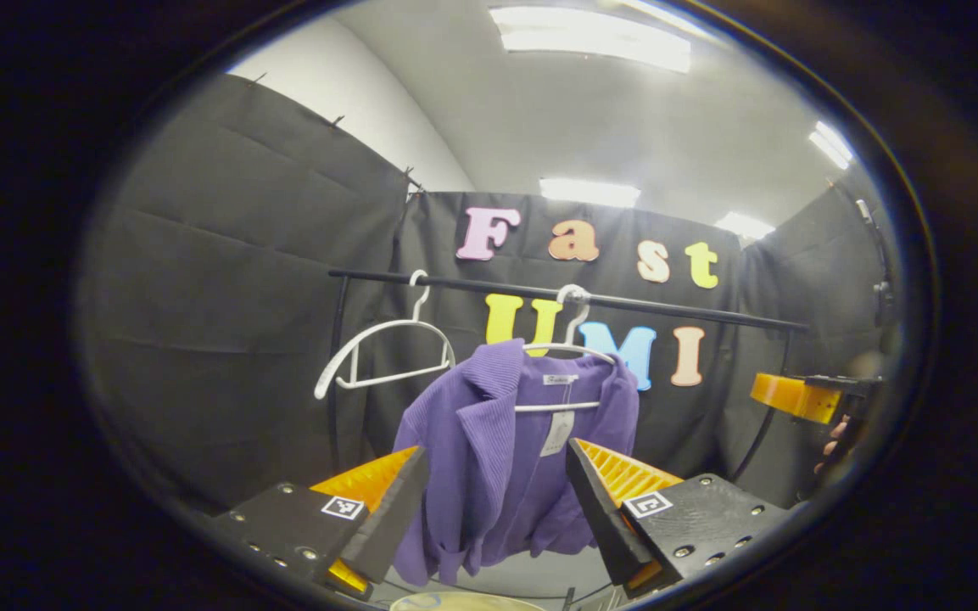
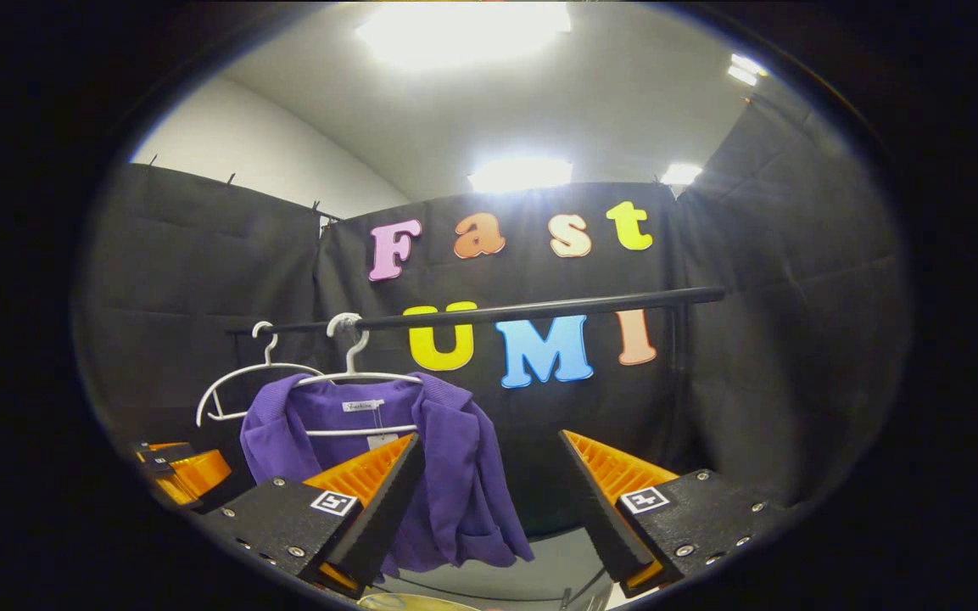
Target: Grasp the clothes on the hanger with both hands and then place them into the laundry hamper below.
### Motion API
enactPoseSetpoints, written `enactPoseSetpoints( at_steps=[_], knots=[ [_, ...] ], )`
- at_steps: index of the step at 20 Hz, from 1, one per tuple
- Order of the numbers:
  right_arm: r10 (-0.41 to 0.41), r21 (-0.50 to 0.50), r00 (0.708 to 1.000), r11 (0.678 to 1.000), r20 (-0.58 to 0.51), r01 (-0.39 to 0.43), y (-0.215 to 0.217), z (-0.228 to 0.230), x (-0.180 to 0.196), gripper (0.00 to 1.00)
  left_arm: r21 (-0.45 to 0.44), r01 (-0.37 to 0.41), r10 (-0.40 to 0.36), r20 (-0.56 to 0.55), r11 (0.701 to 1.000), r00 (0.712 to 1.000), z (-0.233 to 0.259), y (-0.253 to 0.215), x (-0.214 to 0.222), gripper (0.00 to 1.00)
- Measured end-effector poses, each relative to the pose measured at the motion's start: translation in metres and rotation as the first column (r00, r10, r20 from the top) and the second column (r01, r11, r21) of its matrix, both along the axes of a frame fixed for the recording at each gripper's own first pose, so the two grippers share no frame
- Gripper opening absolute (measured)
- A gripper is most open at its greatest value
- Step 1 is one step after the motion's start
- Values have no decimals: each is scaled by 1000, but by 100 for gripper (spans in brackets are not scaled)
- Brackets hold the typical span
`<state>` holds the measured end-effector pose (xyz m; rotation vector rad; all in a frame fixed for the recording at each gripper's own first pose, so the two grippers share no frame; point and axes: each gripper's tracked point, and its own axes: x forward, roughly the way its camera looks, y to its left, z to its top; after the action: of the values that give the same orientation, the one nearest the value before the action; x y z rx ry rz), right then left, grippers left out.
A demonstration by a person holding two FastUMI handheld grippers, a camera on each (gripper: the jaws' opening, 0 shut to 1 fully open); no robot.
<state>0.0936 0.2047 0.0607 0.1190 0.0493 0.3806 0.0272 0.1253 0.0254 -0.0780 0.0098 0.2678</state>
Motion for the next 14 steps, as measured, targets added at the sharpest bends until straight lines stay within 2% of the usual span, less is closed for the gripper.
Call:
enactPoseSetpoints(
  at_steps=[1,2,3,5,6,7,10,11,12,14],
  knots=[
    [5,-5,1000,1000,5,-5,6,2,6,96,1,-8,8,-10,1000,1000,-1,5,8,94],
    [8,-15,1000,1000,9,-8,13,1,12,96,5,-15,15,-18,1000,1000,-4,8,16,94],
    [10,-18,1000,1000,10,-10,20,-2,19,96,10,-21,21,-22,1000,1000,-3,10,23,99],
    [29,-22,1000,999,0,-29,38,-11,31,96,22,-35,35,-14,999,999,0,14,42,99],
    [36,-24,999,999,-9,-36,47,-19,39,96,24,-45,46,-17,999,999,-3,16,54,94],
    [43,-26,999,999,-21,-43,55,-26,47,96,23,-53,54,-24,998,998,-5,17,65,99],
    [61,-30,997,998,-52,-62,78,-51,73,96,1,-88,88,-42,996,995,-15,21,94,99],
    [66,-31,996,997,-67,-68,84,-59,83,96,-8,-98,98,-50,995,994,-19,21,103,94],
    [75,-30,994,997,-80,-78,91,-67,92,96,-12,-107,106,-60,994,993,-25,21,111,99],
    [90,-32,992,995,-91,-93,102,-80,108,96,-13,-140,138,-87,990,987,-39,25,125,99]
  ],
)
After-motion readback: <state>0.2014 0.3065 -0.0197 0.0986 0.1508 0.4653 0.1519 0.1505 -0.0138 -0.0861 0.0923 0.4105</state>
